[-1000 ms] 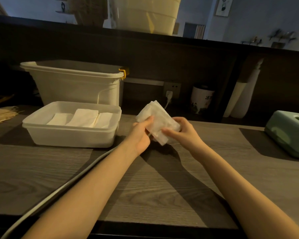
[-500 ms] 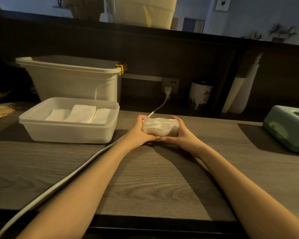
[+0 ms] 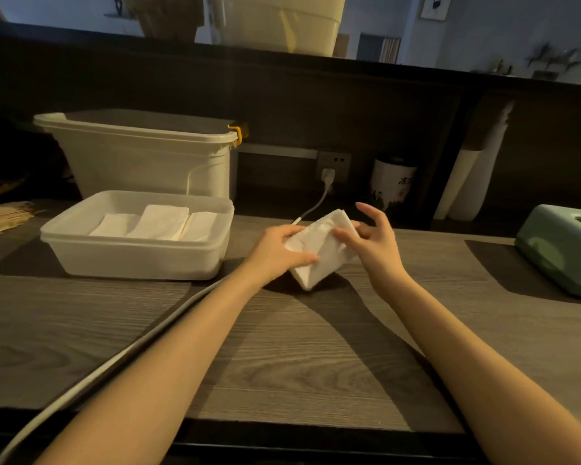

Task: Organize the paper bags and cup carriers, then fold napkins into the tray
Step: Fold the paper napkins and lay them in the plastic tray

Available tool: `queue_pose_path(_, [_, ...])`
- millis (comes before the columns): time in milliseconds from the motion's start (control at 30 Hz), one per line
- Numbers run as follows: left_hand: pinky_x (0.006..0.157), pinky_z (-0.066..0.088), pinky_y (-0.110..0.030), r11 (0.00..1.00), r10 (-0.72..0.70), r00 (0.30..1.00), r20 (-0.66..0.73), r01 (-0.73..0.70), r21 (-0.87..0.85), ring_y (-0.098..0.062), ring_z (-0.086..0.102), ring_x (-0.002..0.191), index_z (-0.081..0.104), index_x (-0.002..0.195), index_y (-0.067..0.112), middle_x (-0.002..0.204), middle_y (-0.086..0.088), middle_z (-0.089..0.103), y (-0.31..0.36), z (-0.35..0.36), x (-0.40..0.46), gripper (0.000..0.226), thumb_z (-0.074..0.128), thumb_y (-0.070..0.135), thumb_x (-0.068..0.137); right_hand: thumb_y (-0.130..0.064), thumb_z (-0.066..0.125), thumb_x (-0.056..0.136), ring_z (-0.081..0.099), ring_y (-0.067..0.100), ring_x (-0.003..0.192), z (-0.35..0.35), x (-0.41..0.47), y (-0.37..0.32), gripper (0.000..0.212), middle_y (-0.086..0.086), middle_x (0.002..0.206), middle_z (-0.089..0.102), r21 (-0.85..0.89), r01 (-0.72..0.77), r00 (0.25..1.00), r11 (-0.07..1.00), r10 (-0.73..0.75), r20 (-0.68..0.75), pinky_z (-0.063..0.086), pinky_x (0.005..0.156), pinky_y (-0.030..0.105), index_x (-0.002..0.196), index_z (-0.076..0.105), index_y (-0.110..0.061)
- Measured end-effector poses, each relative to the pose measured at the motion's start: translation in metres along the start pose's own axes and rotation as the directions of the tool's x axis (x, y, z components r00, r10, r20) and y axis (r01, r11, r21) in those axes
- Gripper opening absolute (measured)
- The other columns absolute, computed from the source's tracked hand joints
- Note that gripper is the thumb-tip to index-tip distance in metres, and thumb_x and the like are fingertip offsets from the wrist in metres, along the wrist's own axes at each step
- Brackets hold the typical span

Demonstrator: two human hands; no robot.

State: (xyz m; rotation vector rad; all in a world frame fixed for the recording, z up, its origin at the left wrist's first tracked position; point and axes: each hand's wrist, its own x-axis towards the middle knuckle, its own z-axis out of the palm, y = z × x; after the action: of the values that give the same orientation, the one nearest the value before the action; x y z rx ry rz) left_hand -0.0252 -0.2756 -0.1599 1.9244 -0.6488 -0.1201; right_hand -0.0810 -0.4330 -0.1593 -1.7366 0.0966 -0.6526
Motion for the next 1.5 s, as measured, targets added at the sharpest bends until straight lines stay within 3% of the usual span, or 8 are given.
queue_pose_path(200, [0.067, 0.047, -0.017, 0.986, -0.096, 0.969, 0.227, 0.124, -0.113, -0.007, 0.056, 0.093, 0.043, 0.124, 0.017, 0.103, 0.005, 0.056, 0.014, 0.013, -0.009, 0.045, 0.062, 0.031, 0.086, -0.023, 0.07, 0.082, 0.06, 0.008, 0.098, 0.009, -0.003, -0.013, 0.059, -0.005, 0.112, 0.06, 0.025, 0.051, 0.997, 0.998, -0.05, -0.051, 0.054, 0.075, 0.024, 0.132, 0.04, -0.024])
queue_pose_path(333, [0.059, 0.044, -0.017, 0.959, -0.115, 0.987, 0.109, 0.139, -0.248, -0.003, 0.053, 0.079, 0.039, 0.116, 0.019, 0.1, 0.004, 0.056, 0.026, 0.023, -0.014, 0.031, 0.049, 0.039, 0.093, -0.021, 0.058, 0.091, 0.053, -0.002, 0.096, 0.018, -0.007, -0.021, 0.048, -0.019, 0.105, 0.053, -0.033, 0.117, 0.993, 0.993, -0.117, -0.016, 0.049, 0.074, 0.014, 0.135, 0.038, -0.022])
queue_pose_path(500, [0.061, 0.044, -0.017, 0.967, -0.05, 0.997, -0.054, 0.035, -0.254, -0.003, 0.052, 0.078, 0.031, 0.132, 0.018, 0.102, 0.005, 0.05, 0.037, 0.026, -0.015, 0.045, 0.047, 0.037, 0.095, -0.021, 0.048, 0.097, 0.053, 0.011, 0.109, 0.029, -0.004, -0.028, 0.036, -0.013, 0.111, 0.051, 0.031, 0.114, 0.993, 0.993, -0.113, -0.028, 0.05, 0.093, 0.034, 0.13, 0.038, -0.025])
queue_pose_path(700, [0.073, 0.051, -0.025, 0.956, 0.006, 0.979, -0.204, -0.065, -0.285, -0.011, 0.056, 0.087, 0.038, 0.125, 0.018, 0.099, 0.004, 0.053, 0.051, -0.004, -0.01, 0.031, 0.044, 0.03, 0.098, -0.03, 0.044, 0.098, 0.055, 0.008, 0.094, 0.042, 0.003, -0.052, 0.044, -0.002, 0.116, 0.048, 0.096, -0.025, 0.999, 0.995, 0.023, 0.03, 0.05, 0.066, 0.016, 0.137, 0.029, -0.016])
queue_pose_path(933, [0.065, 0.045, -0.021, 0.976, -0.117, 0.944, -0.308, 0.051, -0.214, -0.008, 0.05, 0.079, 0.035, 0.128, 0.017, 0.106, -0.002, 0.049, 0.048, -0.073, -0.013, 0.033, 0.04, 0.031, 0.099, -0.041, 0.032, 0.1, 0.055, 0.008, 0.074, 0.092, 0.007, -0.078, 0.043, -0.001, 0.087, 0.058, -0.068, -0.071, 0.947, 0.995, 0.089, 0.31, 0.04, 0.06, 0.015, 0.117, 0.055, -0.008])
queue_pose_path(1200, [0.076, 0.048, -0.031, 0.969, -0.241, 0.91, -0.338, 0.205, -0.139, -0.017, 0.054, 0.093, 0.038, 0.133, 0.012, 0.119, -0.009, 0.053, 0.015, -0.167, -0.036, 0.039, 0.042, 0.029, 0.098, -0.035, 0.035, 0.101, 0.06, 0.019, 0.092, 0.186, 0.009, -0.098, 0.032, 0.005, 0.108, 0.056, -0.089, -0.1, 0.867, 0.991, 0.131, 0.481, 0.054, 0.059, 0.024, 0.127, 0.041, -0.017])
queue_pose_path(1400, [0.064, 0.044, -0.022, 0.956, -0.29, 0.85, -0.44, 0.278, -0.095, -0.008, 0.052, 0.073, 0.052, 0.099, 0.018, 0.082, 0.004, 0.052, -0.015, -0.223, -0.054, 0.012, 0.046, 0.028, 0.098, -0.023, 0.042, 0.1, 0.057, 0.016, 0.078, 0.243, 0.013, -0.109, 0.011, 0.001, 0.088, 0.053, -0.098, -0.181, 0.799, 0.979, 0.204, 0.566, 0.052, 0.056, 0.024, 0.107, 0.04, -0.015])
queue_pose_path(1500, [0.058, 0.044, -0.022, 0.956, -0.286, 0.788, -0.545, 0.269, -0.112, -0.01, 0.05, 0.07, 0.058, 0.104, 0.015, 0.081, 0.001, 0.053, -0.031, -0.241, -0.058, 0.018, 0.047, 0.027, 0.097, -0.021, 0.044, 0.098, 0.057, 0.017, 0.071, 0.261, 0.02, -0.107, 0.014, 0.005, 0.083, 0.055, -0.102, -0.249, 0.772, 0.963, 0.26, 0.58, 0.05, 0.051, 0.025, 0.105, 0.046, -0.008])
